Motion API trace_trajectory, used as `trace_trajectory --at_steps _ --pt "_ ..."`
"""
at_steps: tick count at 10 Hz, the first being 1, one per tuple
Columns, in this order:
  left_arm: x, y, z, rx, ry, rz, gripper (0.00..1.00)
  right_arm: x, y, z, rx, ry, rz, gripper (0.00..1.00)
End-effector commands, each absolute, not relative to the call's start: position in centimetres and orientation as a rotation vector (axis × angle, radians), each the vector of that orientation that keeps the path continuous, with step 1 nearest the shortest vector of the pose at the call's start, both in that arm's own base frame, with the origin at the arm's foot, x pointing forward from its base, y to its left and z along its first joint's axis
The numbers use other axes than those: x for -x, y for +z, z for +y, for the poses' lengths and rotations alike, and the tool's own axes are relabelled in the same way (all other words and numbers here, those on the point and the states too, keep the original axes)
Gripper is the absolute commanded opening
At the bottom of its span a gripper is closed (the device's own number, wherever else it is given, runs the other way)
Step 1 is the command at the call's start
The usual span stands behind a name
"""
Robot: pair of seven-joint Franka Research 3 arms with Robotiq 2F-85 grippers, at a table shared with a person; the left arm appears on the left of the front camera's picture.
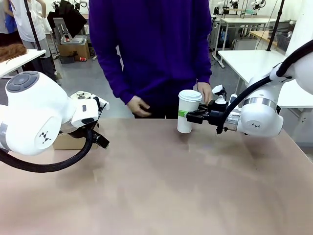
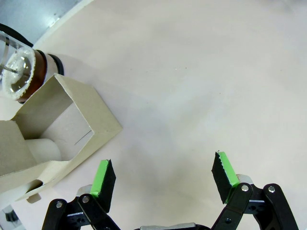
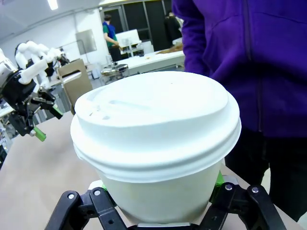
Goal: Pour a drink into a cup and package it in a carrier.
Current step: When a person places the Paper Cup Lid on the 600 ml Paper Cup , lift the 600 ml Paper Cup.
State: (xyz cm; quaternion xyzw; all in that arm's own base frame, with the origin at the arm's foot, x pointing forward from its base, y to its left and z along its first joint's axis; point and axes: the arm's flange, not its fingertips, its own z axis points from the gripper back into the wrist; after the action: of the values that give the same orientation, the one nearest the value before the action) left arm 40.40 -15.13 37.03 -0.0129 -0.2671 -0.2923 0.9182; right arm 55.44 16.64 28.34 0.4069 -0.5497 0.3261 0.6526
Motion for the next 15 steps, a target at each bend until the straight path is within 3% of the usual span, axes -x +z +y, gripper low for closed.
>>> trace_trajectory --at_steps 1,8,13,15 --pt "-40.4 37.1 -15.1 0.028 -0.601 -0.55 1.0 -55.5 28.8 16.9 -0.92 0.733 -1.257 0.8" --pt "-40.4 37.1 -15.1 0.028 -0.601 -0.55 1.0 -55.4 28.3 16.6 -0.924 0.74 -1.248 0.8" --pt "-40.4 37.1 -15.1 0.028 -0.601 -0.55 1.0 -53.6 39.5 12.1 -0.91 0.809 -1.272 0.8" --pt "-40.4 37.1 -15.1 0.028 -0.601 -0.55 1.0 -50.6 44.7 9.5 -0.922 0.832 -1.284 0.8"
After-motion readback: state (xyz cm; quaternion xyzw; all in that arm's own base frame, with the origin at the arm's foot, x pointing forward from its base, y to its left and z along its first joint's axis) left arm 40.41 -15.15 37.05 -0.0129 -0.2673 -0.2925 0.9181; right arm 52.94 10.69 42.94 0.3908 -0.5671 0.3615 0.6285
